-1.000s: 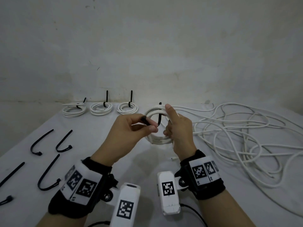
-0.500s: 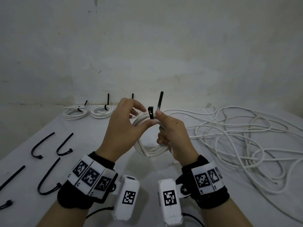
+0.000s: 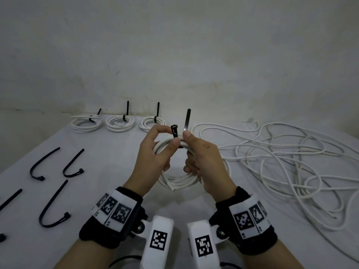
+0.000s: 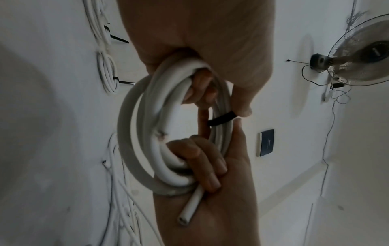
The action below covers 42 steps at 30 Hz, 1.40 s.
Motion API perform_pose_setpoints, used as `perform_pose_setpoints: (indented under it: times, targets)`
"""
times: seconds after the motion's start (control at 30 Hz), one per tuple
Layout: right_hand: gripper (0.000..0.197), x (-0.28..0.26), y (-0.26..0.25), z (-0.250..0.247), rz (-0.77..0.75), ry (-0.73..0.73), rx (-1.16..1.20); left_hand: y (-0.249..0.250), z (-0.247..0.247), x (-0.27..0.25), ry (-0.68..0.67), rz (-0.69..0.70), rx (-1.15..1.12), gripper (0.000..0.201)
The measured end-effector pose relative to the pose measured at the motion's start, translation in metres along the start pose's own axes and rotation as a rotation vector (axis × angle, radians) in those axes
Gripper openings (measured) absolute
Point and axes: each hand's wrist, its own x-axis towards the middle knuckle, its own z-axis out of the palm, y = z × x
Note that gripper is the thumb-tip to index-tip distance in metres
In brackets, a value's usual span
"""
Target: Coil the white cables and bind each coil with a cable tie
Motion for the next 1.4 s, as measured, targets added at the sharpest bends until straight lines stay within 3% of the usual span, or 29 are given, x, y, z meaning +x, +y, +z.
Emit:
perform_pose_setpoints:
  times: [0.2, 0.27, 0.37, 0.47, 0.73, 0.83, 0.97, 1.4]
  targets:
    - [0.041, 0.003, -0.001, 0.000, 0.025, -0.045, -0.006, 0.002, -0.007, -0.001, 0.025, -0.006, -0.102, 0.008]
    - [0.035, 0.010, -0.007, -0.006, 0.010, -0.055, -0.021, 0.003, -0.011, 0.001, 0.022, -0.034, -0.148, 0.006]
    - [0.017, 0.018, -0.017, -0.014, -0.090, -0.028, -0.096, 0.004, -0.012, 0.001, -0.045, -0.062, -0.199, 0.012]
    - [0.012, 0.021, -0.022, -0.019, -0.187, -0.014, -0.132, 0.002, -0.007, 0.000, -0.126, -0.095, -0.239, 0.015]
    - [0.014, 0.020, -0.014, -0.030, -0.412, 0.039, -0.211, 0.003, 0.000, -0.005, -0.172, -0.153, -0.349, 0.021]
    - [0.022, 0.017, -0.011, -0.033, -0.523, 0.001, -0.319, 0.000, 0.002, -0.006, -0.194, -0.154, -0.364, 0.010]
    - [0.024, 0.015, -0.008, -0.036, -0.667, -0.116, -0.461, 0.001, 0.004, -0.008, -0.208, -0.171, -0.349, 0.011]
    - [0.025, 0.015, -0.006, -0.042, -0.706, -0.154, -0.544, 0.001, 0.003, -0.007, -0.202, -0.192, -0.328, 0.011]
